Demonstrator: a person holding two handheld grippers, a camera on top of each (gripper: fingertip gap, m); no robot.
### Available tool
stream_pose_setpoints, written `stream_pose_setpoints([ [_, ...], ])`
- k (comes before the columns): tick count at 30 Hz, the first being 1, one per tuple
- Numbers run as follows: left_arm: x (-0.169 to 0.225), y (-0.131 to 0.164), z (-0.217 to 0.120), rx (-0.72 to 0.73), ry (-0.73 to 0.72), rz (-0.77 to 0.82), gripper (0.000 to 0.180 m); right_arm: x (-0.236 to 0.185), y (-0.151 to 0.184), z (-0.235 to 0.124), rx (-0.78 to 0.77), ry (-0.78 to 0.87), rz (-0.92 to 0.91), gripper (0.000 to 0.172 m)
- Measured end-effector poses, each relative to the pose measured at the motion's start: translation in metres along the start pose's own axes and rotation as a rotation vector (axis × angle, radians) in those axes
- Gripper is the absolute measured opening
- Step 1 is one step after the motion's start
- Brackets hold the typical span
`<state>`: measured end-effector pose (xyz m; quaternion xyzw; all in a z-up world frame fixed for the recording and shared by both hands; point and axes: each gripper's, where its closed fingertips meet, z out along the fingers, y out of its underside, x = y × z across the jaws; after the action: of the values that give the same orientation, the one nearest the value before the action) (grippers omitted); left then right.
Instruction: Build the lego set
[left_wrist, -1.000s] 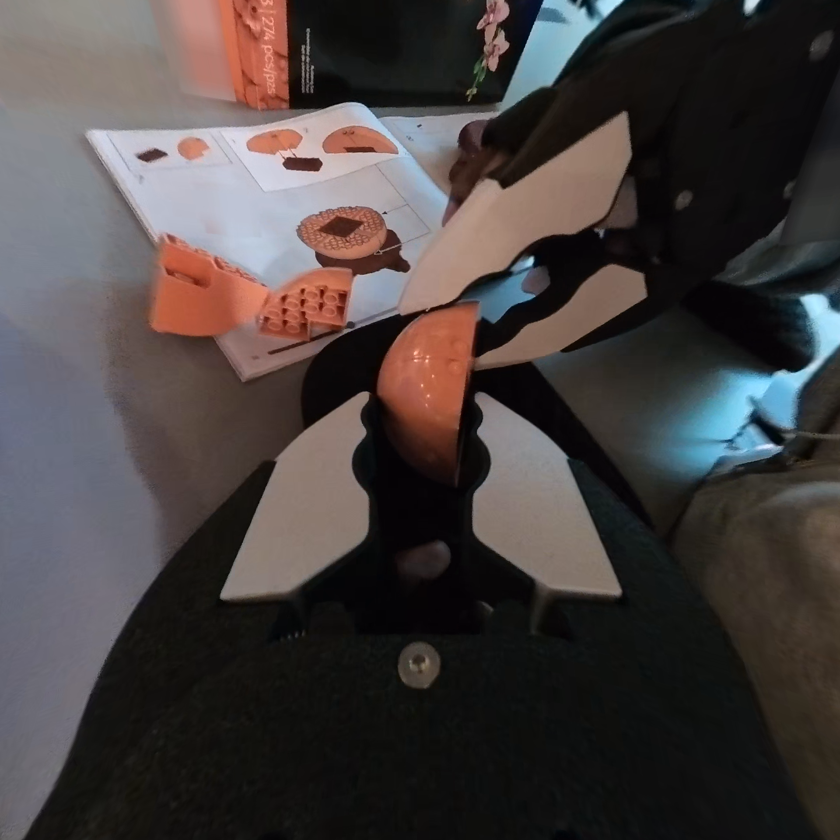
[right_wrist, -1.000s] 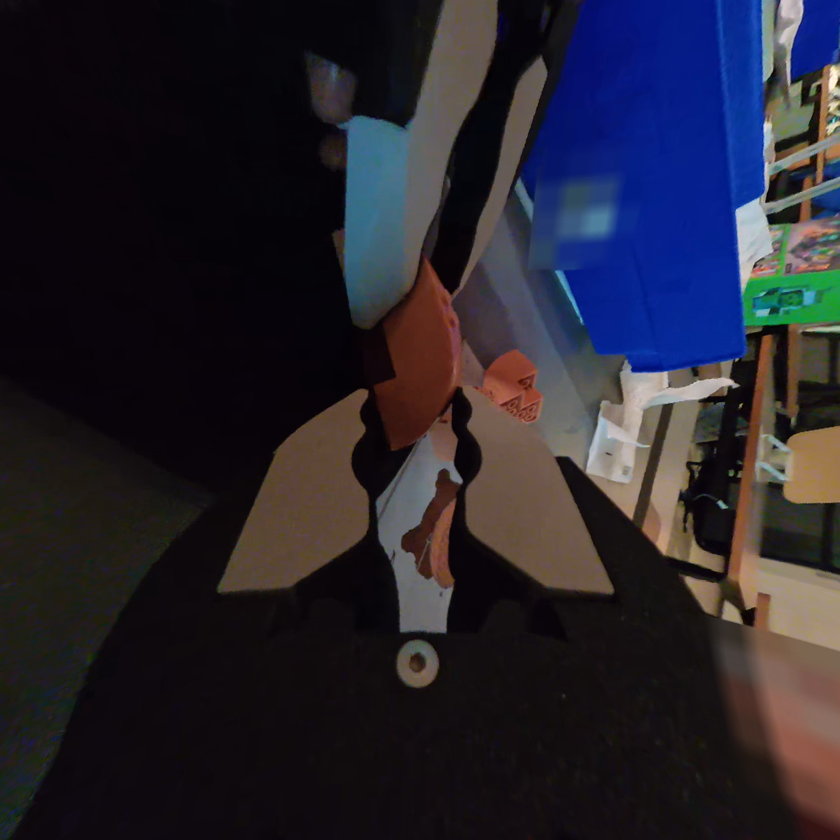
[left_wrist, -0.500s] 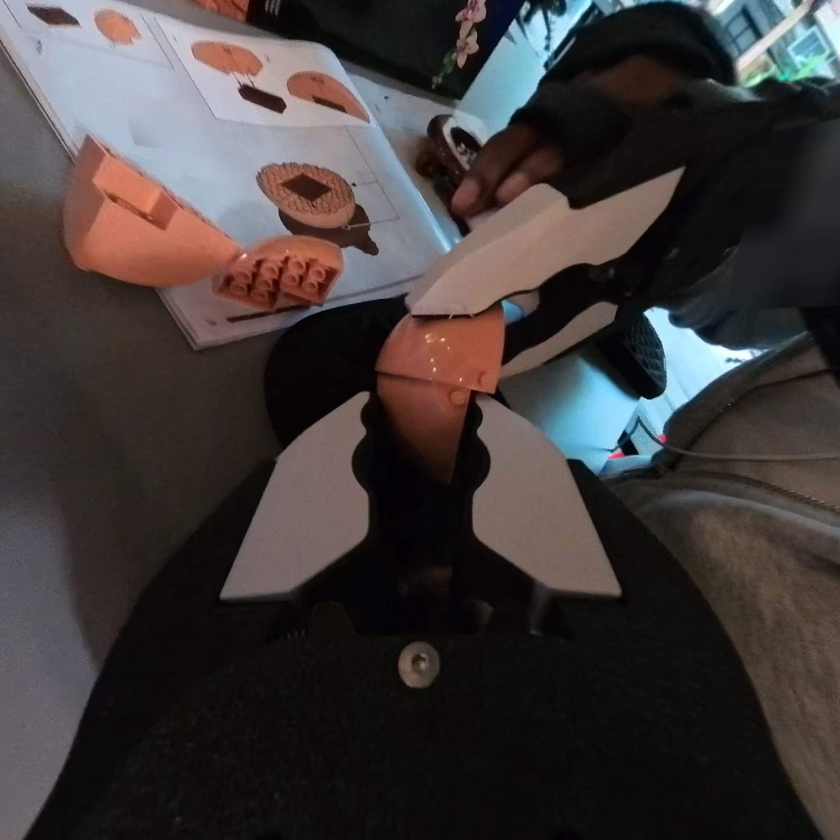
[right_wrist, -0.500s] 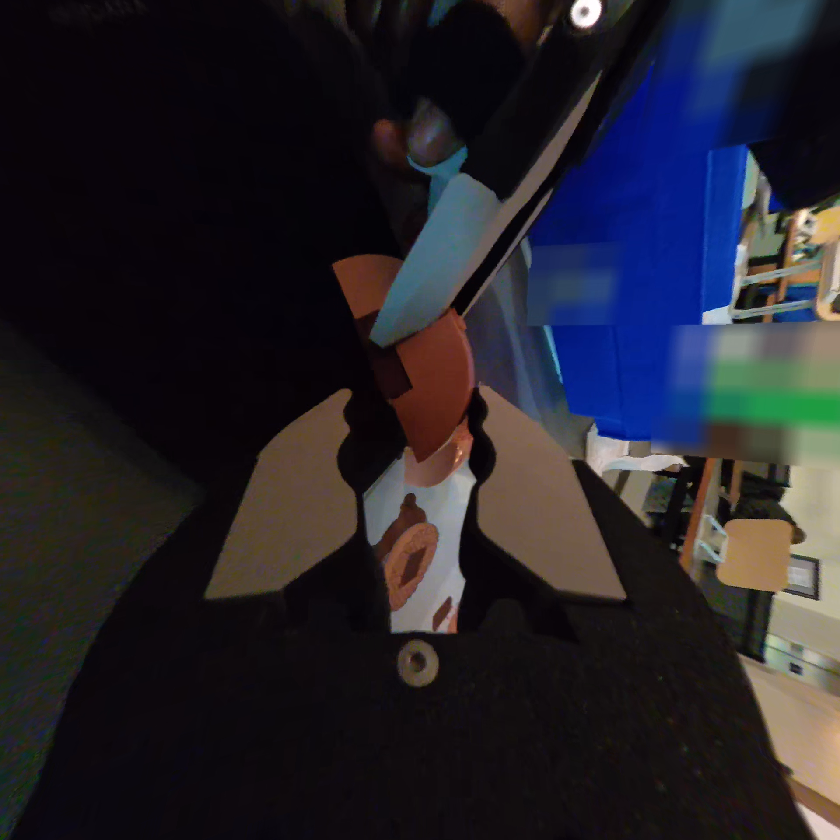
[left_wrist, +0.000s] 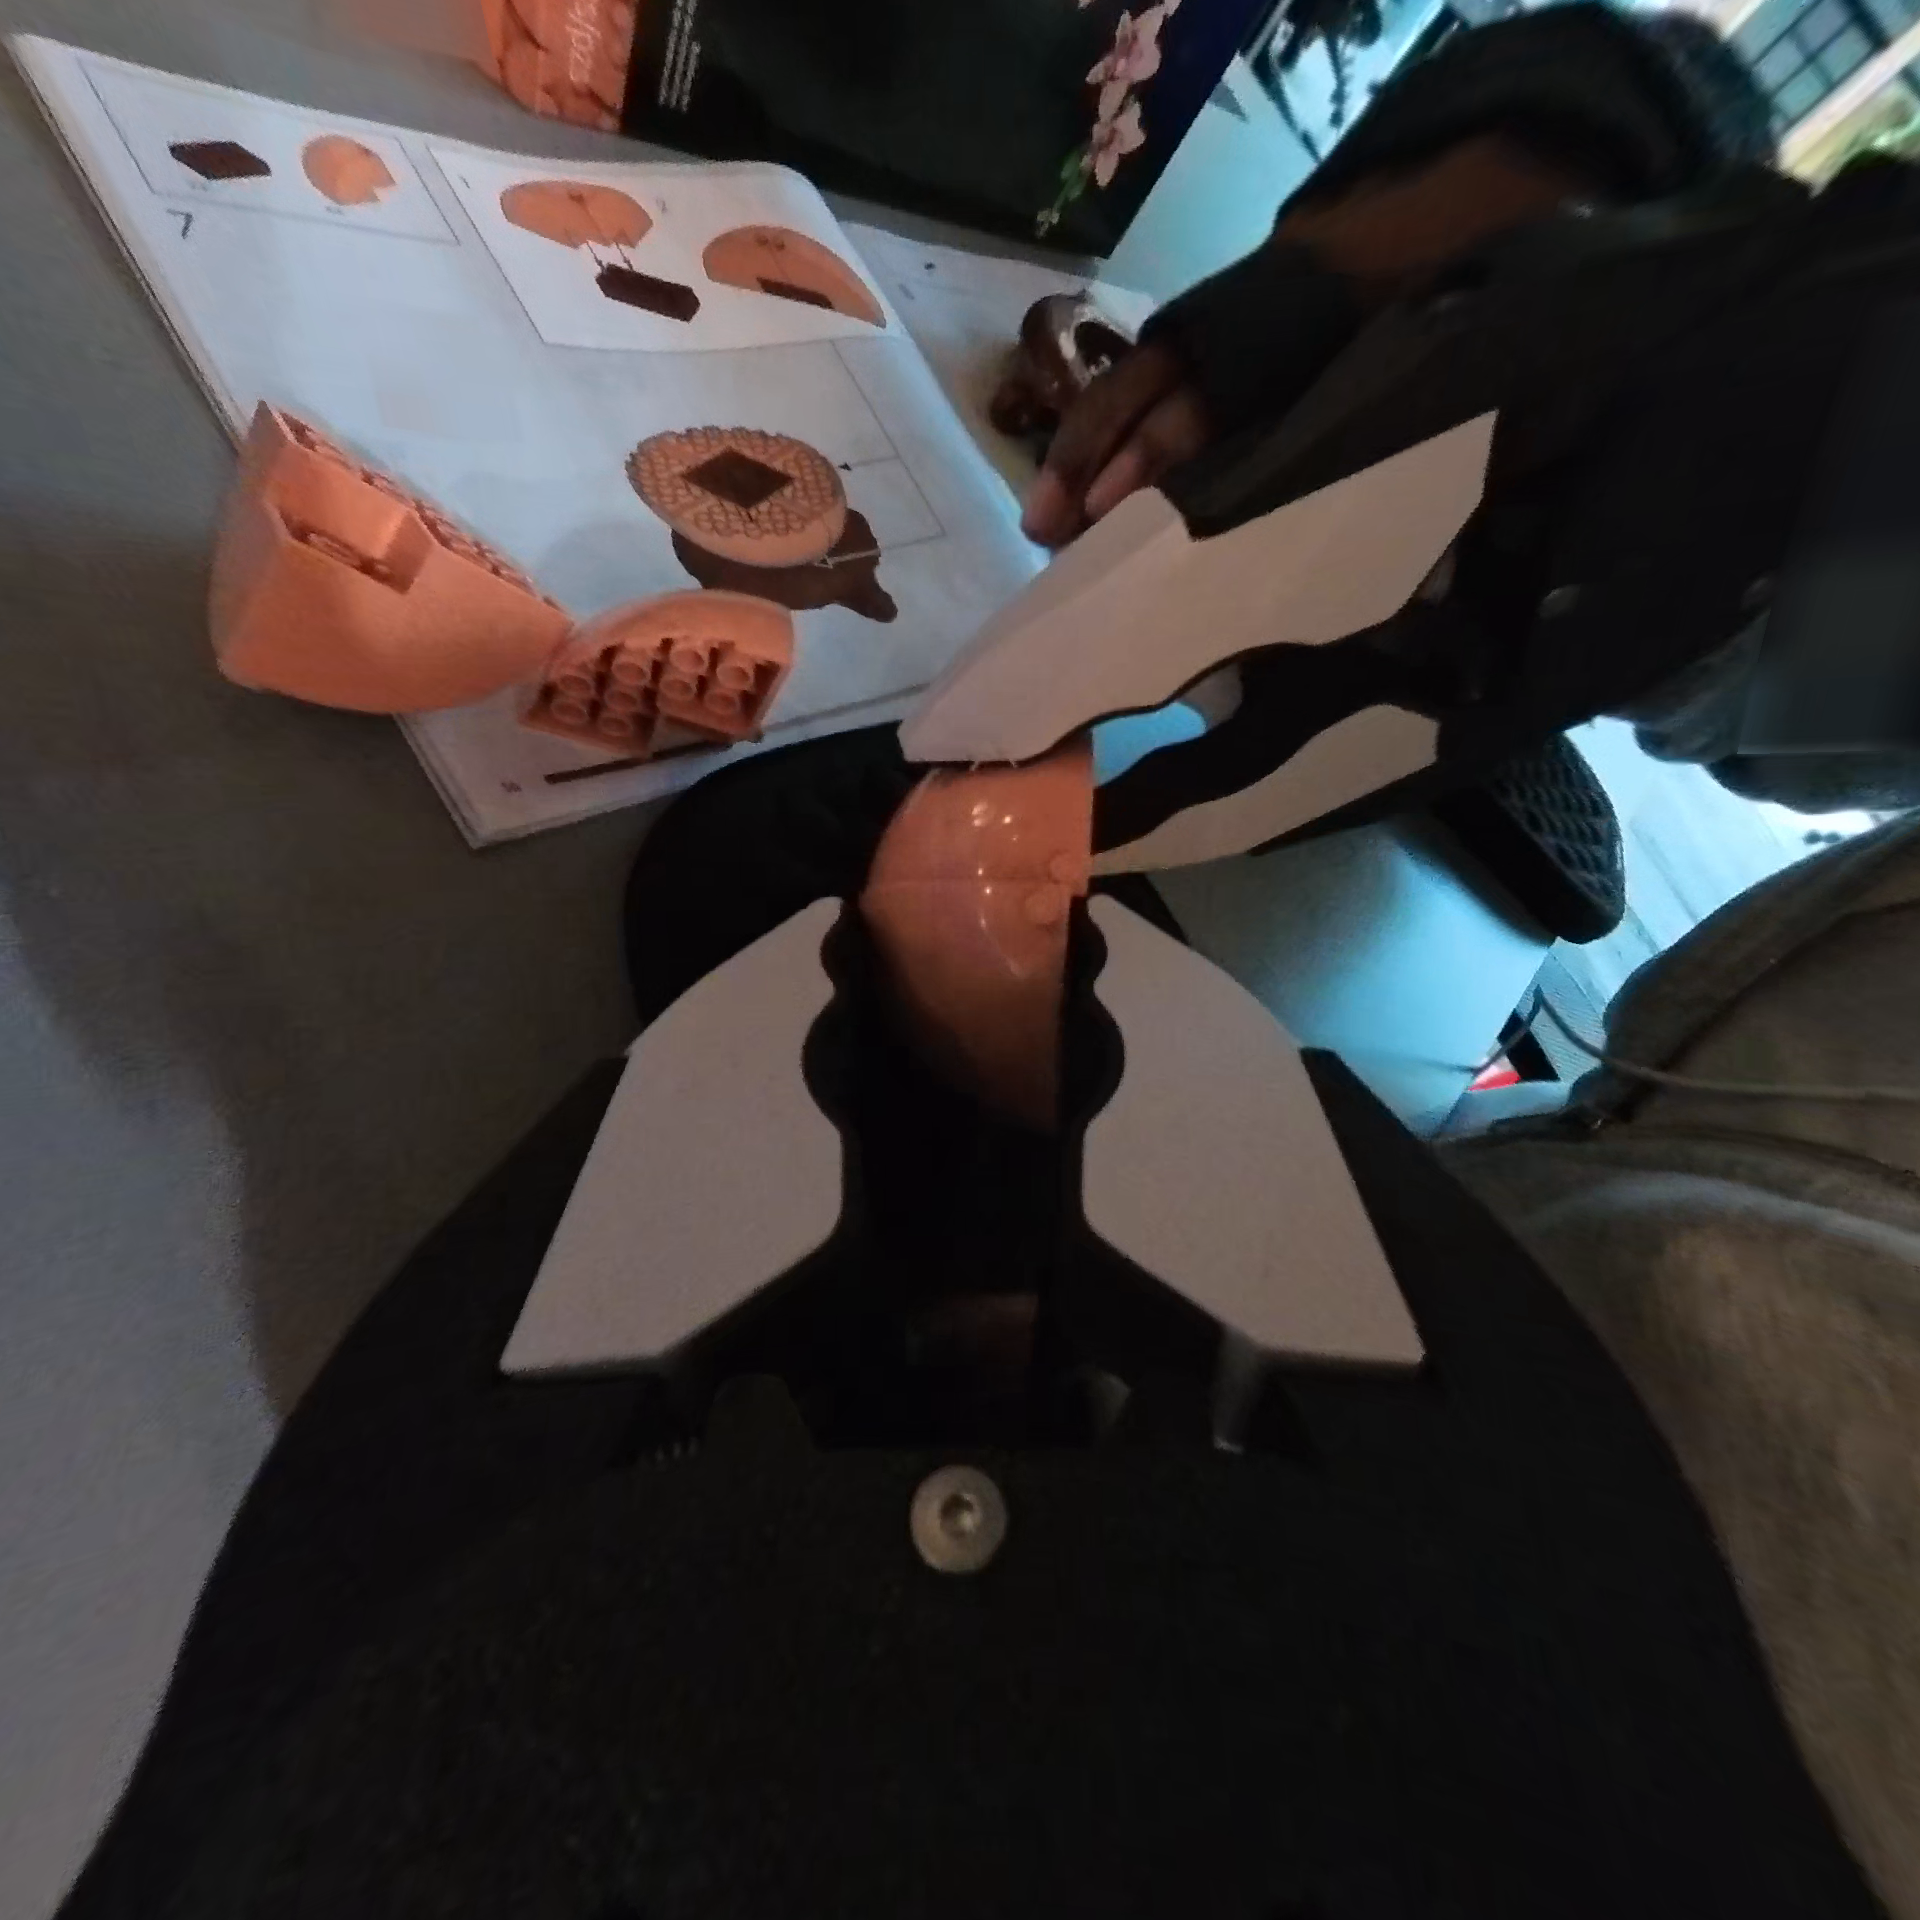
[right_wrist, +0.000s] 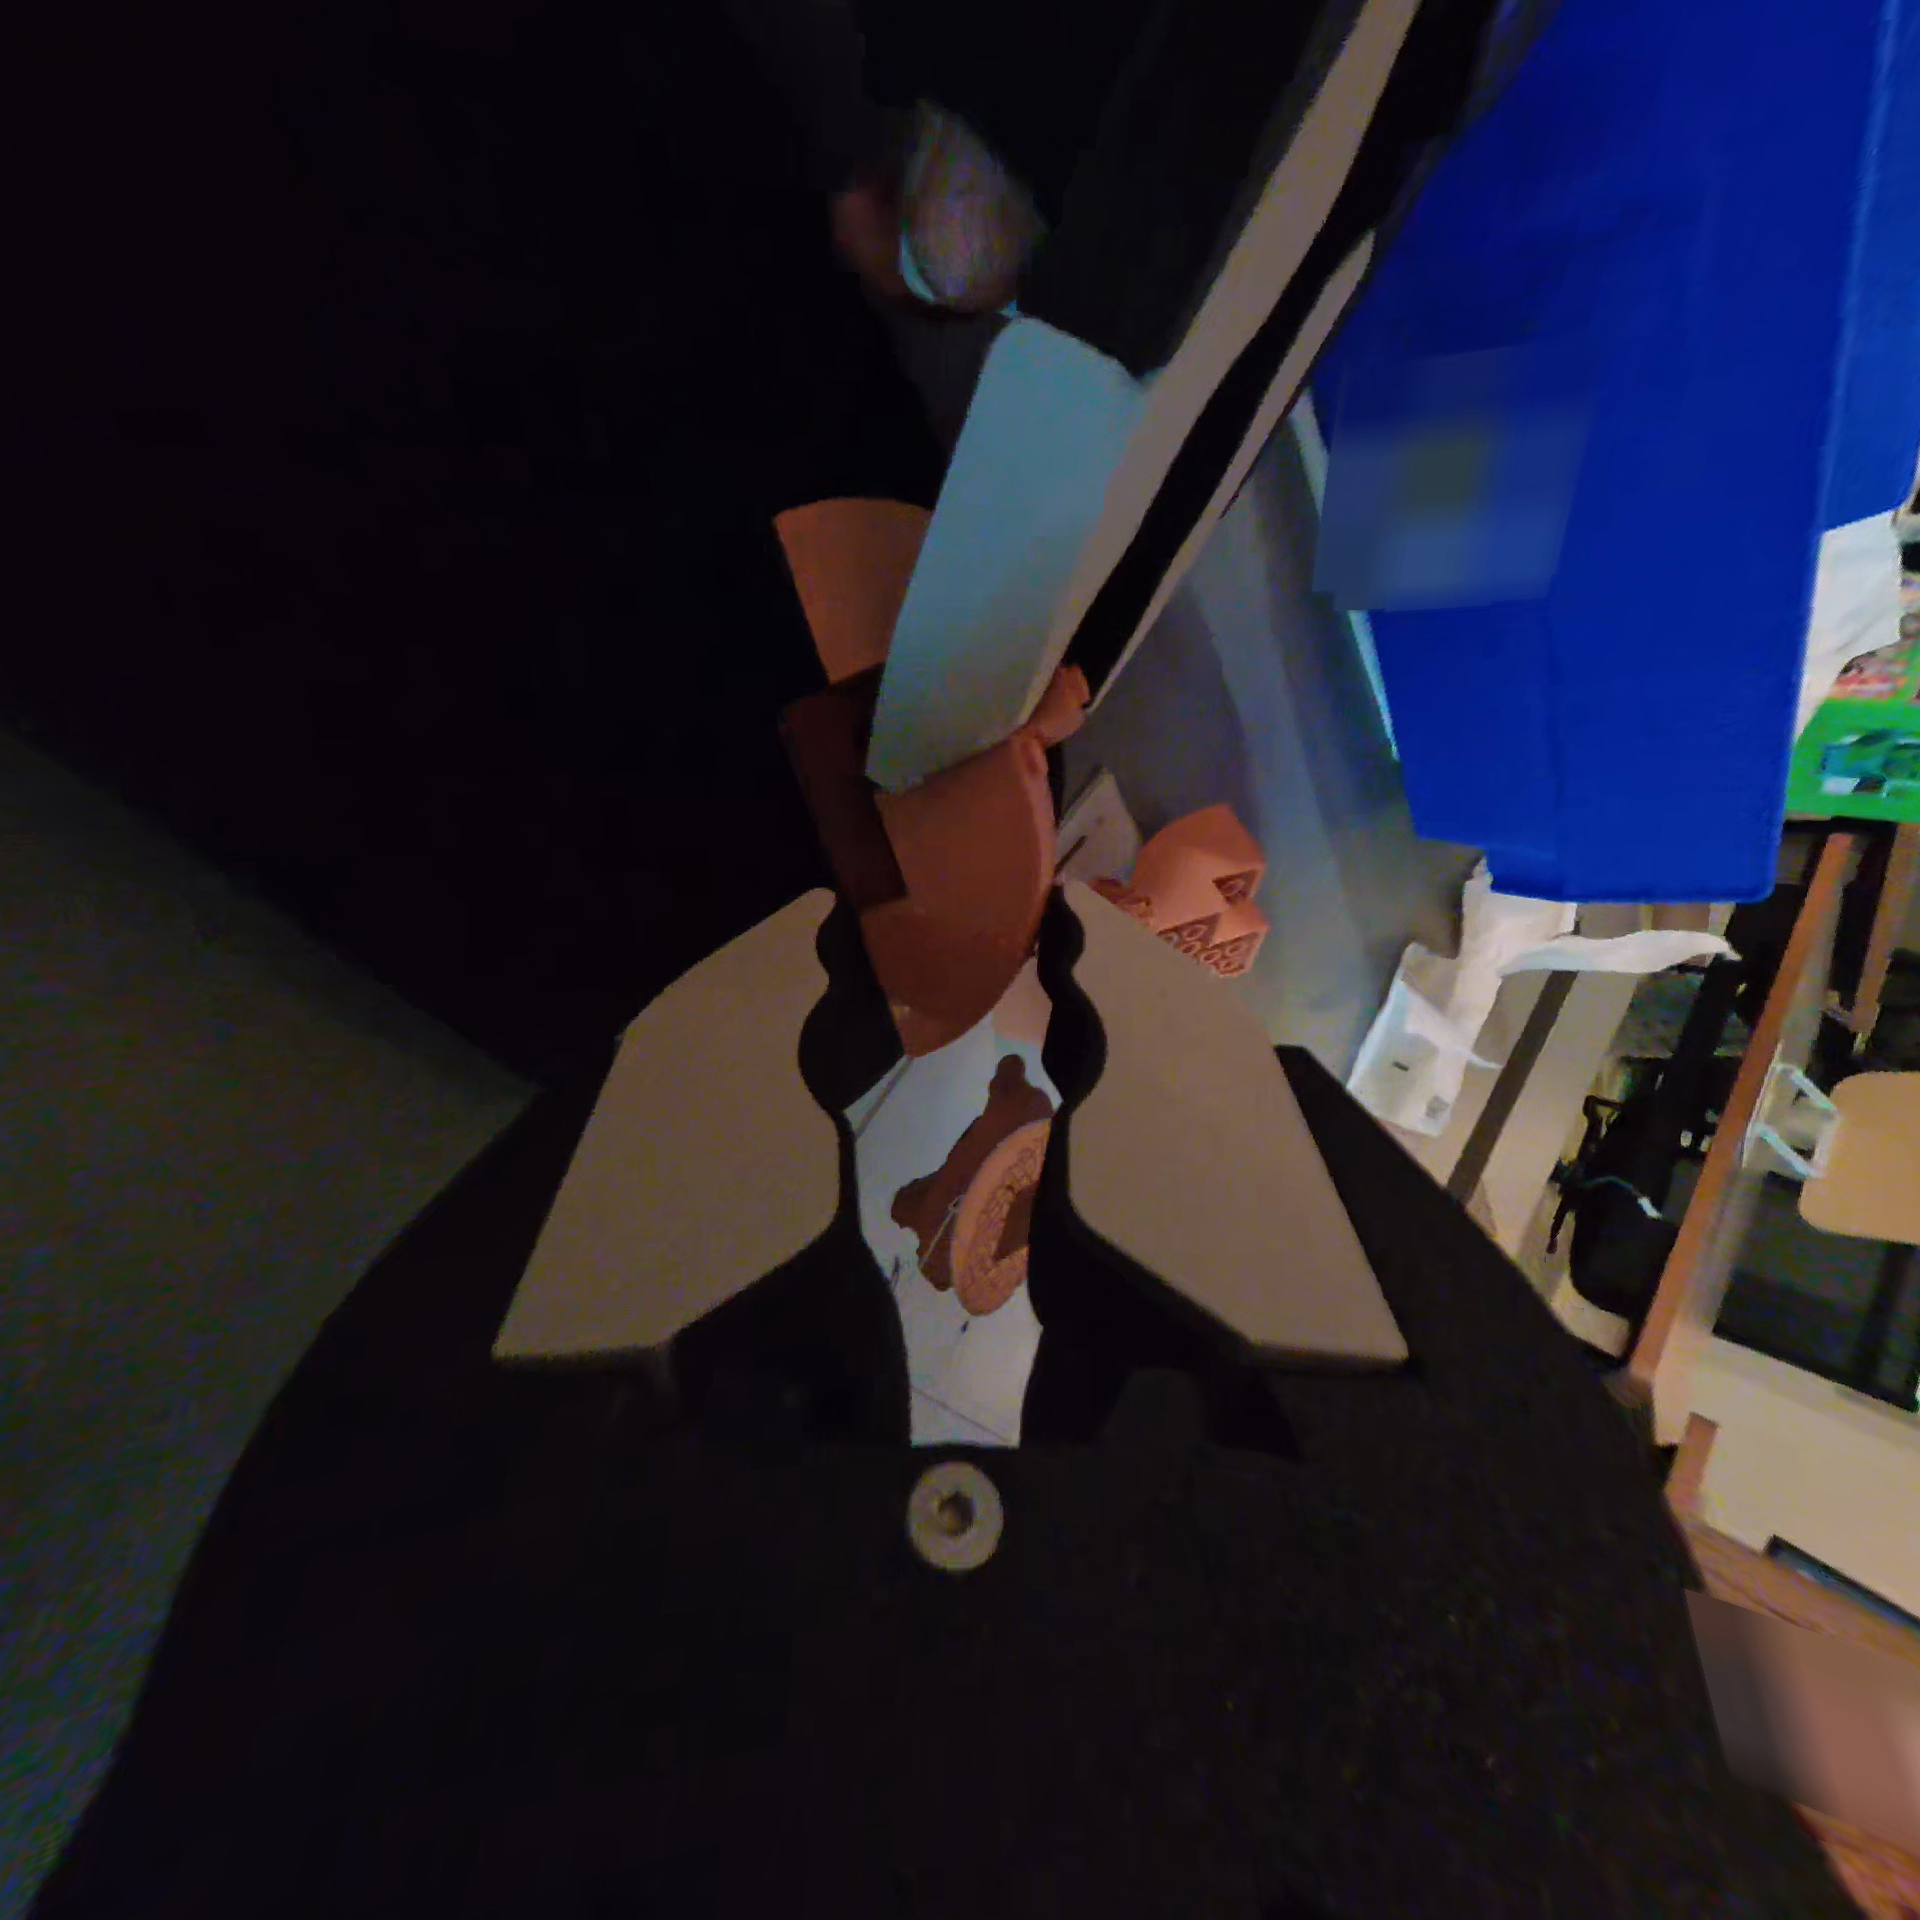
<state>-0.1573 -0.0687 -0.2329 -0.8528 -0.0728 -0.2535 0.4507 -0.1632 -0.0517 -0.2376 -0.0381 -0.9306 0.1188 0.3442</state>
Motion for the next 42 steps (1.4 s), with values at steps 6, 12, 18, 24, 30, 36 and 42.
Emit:
stream_pose_setpoints([
  [6, 0.001, -0.002, 0.002, 0.022, 0.013, -0.043, 0.038, -0.003, 0.002, 0.0, 0.015, -0.04, 0.146, 0.032],
  [12, 0.016, 0.0, 0.006, -0.051, 0.089, -0.038, 0.071, 0.001, -0.008, 0.001, 0.058, -0.036, 0.257, 0.032],
  [18, 0.019, 0.005, 0.004, -0.083, 0.076, 0.06, 0.08, 0.001, -0.001, 0.001, 0.044, -0.004, 0.328, 0.031],
  [24, 0.007, 0.005, 0.002, -0.099, -0.091, 0.188, 0.08, 0.002, 0.006, 0.0, 0.062, -0.013, 0.407, 0.031],
  [30, -0.005, -0.014, -0.003, 0.01, -0.294, 0.487, 0.074, 0.003, 0.013, -0.012, 0.191, -0.122, 0.679, 0.031],
  [36, 0.01, -0.034, 0.002, 0.061, -0.376, 0.965, 0.062, 0.009, 0.002, -0.036, 0.4, -0.392, 0.994, 0.031],
  [42, 0.046, -0.04, 0.012, 0.168, -0.083, 0.816, 0.057, -0.004, -0.012, -0.048, 0.407, -0.512, 0.954, 0.031],
])
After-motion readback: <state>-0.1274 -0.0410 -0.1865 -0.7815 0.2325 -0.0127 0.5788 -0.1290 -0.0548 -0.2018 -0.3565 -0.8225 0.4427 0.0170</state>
